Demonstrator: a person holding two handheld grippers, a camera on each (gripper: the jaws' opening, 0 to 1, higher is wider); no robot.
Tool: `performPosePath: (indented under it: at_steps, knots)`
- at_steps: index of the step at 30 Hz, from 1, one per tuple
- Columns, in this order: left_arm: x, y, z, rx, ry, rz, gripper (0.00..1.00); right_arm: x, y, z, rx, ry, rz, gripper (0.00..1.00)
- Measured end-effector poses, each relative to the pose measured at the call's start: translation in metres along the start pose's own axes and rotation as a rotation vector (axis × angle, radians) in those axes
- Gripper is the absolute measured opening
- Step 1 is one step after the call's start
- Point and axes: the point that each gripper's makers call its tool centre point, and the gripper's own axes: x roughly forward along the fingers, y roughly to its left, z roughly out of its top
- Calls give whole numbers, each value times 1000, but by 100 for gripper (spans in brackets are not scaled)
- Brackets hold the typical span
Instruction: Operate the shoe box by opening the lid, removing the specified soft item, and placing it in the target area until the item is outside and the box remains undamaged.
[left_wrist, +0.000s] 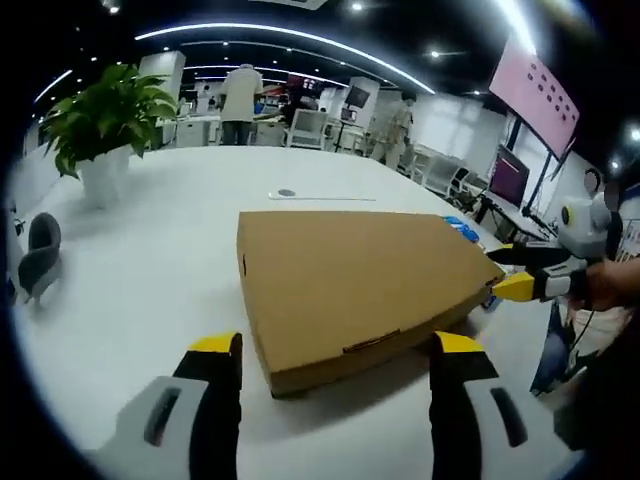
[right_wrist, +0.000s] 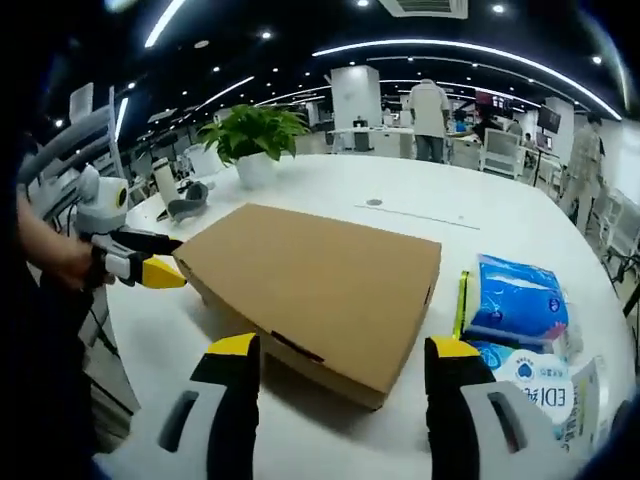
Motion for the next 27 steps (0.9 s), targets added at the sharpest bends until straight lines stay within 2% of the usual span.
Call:
performPosePath:
  at_steps: [4, 7, 10, 16, 27]
  knots:
    - [2, 3, -4, 31, 18, 18, 71, 2, -3, -3, 0, 14, -15, 63]
    - [4, 4, -4, 41, 22, 25, 63, 2, -4, -5, -16, 32, -25, 56]
    - [6, 5, -2, 5, 20, 28, 65, 3, -2, -5, -26, 33, -26, 55]
    - [8, 3, -3, 39, 30, 45, 64, 4, -3, -5, -32, 37, -30, 53]
    - [18, -8, 2, 30, 38, 28, 61, 3, -23, -6, -3, 46, -59, 53]
